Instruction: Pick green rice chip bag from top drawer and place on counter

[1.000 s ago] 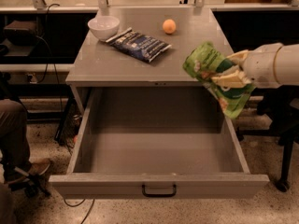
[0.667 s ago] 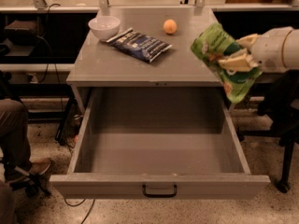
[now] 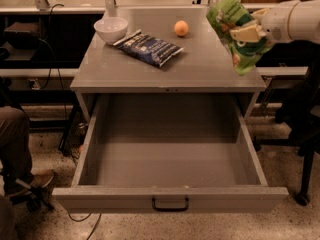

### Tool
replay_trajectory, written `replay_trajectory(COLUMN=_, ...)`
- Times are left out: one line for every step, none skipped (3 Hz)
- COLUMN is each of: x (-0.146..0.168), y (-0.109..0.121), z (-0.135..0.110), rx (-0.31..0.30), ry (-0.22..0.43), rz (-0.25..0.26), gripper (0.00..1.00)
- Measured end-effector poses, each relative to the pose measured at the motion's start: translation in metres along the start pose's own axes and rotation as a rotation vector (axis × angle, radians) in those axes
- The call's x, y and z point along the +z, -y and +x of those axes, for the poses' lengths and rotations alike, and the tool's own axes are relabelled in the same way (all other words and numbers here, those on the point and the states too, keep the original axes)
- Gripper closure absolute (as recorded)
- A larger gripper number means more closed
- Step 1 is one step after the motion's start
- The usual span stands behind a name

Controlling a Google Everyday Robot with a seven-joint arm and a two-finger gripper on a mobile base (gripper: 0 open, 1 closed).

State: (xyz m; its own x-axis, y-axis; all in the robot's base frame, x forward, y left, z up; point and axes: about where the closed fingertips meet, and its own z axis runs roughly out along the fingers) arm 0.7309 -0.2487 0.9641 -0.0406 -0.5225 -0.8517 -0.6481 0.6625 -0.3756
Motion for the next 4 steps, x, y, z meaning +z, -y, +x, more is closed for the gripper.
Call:
replay_trajectory(x=0.040, y=0.013, z=-0.002, rx=0.022, ry=-0.003, rz=-0.019, gripper=1.00)
replay_trajectory(x=0.075, y=0.019, z=0.000, rx=0.049, ry=-0.005, rz=-0.027, gripper=0.82)
replay_trajectory(x=0.099, y=0.020, z=0.002, rx=0.070, ry=-0.011, rz=-0.043, gripper=0.59)
replay_trajectory(x=0.108, y=0.020, z=0.003, rx=0.086, ry=-0.022, rz=-0.058, gripper=0.29)
